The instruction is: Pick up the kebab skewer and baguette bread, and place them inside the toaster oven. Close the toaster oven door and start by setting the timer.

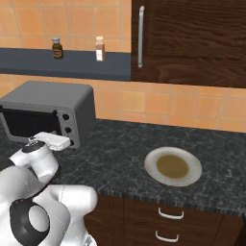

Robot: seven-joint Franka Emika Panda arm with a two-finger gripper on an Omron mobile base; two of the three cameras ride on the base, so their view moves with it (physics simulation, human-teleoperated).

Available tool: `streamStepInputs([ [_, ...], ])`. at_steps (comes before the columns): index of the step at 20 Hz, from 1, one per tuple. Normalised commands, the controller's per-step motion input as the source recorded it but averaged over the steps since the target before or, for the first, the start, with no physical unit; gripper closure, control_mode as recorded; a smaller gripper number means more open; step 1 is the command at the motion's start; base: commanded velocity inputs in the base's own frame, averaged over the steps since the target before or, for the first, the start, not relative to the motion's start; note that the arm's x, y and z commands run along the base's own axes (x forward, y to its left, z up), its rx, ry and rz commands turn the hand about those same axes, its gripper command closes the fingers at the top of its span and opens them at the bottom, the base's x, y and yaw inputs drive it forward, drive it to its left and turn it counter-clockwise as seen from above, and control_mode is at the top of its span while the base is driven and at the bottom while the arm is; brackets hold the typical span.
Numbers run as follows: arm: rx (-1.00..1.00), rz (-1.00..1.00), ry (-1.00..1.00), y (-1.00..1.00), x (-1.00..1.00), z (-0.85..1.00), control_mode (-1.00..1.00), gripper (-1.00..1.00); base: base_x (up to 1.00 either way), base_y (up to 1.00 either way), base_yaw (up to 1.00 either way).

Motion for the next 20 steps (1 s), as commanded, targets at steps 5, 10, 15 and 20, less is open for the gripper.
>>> streamStepInputs([
  [5, 0.0, 0.01, -0.04, -0.06, 0.3, -0.02, -1.0, -1.0, 0.0, 0.0, 0.0],
  [10, 0.0, 0.0, -0.02, 0.0, 0.07, -0.08, -1.0, -1.0, 0.0, 0.0, 0.0],
  [15, 0.0, 0.0, -0.02, 0.01, 0.0, -0.1, -1.0, -1.0, 0.0, 0.0, 0.0],
  [20, 0.0, 0.0, -0.01, 0.06, 0.05, 0.0, -1.0, -1.0, 0.0, 0.0, 0.0],
])
